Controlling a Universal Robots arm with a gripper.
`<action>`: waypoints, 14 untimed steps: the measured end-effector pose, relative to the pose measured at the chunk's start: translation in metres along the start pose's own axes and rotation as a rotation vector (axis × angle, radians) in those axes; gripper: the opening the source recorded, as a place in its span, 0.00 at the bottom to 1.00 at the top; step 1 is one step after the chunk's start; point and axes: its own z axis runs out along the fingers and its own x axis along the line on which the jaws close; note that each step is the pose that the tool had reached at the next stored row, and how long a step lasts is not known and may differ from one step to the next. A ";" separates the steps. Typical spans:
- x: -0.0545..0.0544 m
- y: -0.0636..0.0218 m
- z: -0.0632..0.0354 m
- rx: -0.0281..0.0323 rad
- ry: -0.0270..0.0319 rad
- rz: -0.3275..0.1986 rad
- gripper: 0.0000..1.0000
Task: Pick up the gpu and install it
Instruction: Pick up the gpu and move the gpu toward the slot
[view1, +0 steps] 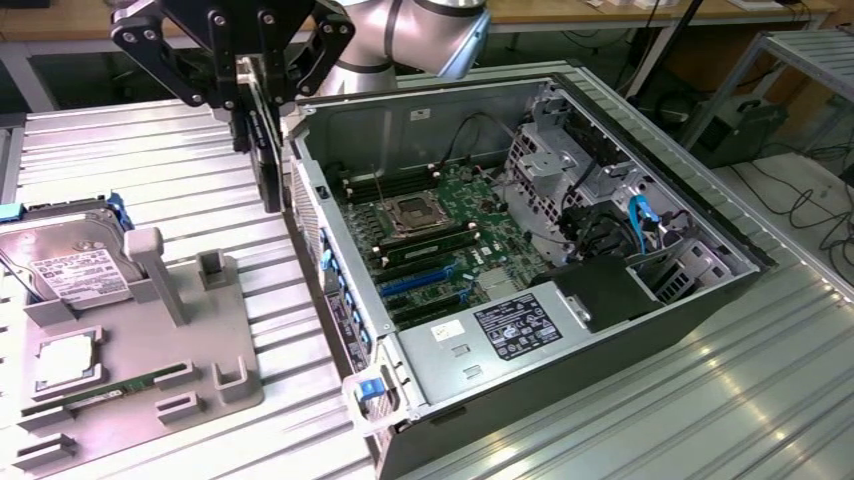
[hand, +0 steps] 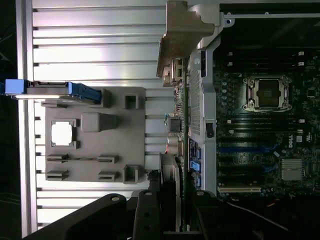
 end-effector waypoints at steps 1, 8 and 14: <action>-0.001 0.0000 0.0000 0.0000 0.0000 0.000 0.28; -0.008 0.0001 0.0001 0.0000 0.0000 0.000 0.28; -0.017 0.0002 0.0001 -0.0001 -0.0001 0.000 0.28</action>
